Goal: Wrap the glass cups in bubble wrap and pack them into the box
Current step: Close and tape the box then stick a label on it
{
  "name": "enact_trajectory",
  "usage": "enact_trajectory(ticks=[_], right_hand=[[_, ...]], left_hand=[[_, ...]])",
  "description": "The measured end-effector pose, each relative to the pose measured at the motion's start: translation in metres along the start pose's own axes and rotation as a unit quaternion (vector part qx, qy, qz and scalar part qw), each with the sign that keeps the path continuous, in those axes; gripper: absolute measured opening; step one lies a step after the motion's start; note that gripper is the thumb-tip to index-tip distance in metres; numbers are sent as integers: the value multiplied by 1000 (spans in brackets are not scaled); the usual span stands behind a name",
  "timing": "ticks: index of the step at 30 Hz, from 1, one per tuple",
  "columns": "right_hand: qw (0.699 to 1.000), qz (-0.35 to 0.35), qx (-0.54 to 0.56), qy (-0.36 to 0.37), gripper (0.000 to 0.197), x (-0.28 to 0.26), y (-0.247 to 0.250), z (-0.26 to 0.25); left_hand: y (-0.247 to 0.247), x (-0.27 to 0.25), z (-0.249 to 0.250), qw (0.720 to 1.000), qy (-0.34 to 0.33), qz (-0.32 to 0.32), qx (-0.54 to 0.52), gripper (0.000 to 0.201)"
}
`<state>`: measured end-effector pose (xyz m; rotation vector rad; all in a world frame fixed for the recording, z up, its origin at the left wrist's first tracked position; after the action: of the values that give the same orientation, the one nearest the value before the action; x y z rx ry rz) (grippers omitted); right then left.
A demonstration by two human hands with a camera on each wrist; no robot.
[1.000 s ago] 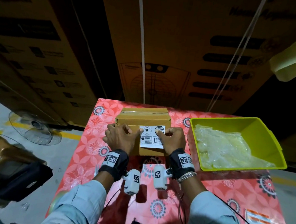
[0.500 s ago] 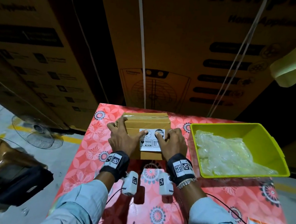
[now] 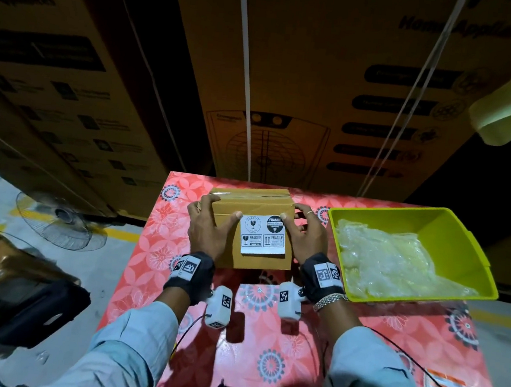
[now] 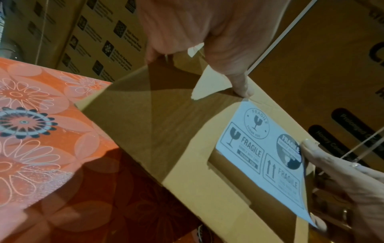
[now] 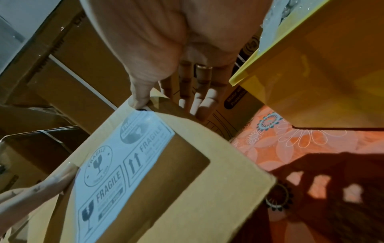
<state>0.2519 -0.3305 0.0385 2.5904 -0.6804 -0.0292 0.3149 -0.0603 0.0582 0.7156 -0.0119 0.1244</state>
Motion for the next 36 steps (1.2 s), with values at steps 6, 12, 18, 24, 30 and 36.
enact_trajectory(ticks=[6,12,18,24,30,36], right_hand=[[999,-52,8,8,53,-9,-9,20],[994,-106,32,-3,70,-25,-16,42],[996,-90,11,6,77,-31,-17,46],[998,-52,-43,-1,99,-45,-28,35],[996,-53,-66,-25,111,-49,-36,36],[994,-105,15,-21,86,-42,-22,51]], left_hand=[[-10,6,-5,999,-27,-42,1,62],[-11,8,-6,997,-45,-69,7,75],[-11,-2,-3,993,-75,-86,40,137],[-13,-15,-6,992,-68,-83,68,163],[-10,-20,-4,989,-55,-101,91,169],[-8,-22,-2,986,-44,-117,108,164]])
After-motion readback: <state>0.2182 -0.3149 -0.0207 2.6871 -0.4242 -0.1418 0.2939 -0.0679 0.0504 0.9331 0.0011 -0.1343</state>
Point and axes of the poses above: each hand's wrist, its own x-axis towards the middle knuckle, its own y-axis out of the back of the hand, z = x × y, the point moved 10 cm from there along x, towards the middle knuckle, and after that the axes turned 1 degree about y, right-handed, at the moved point
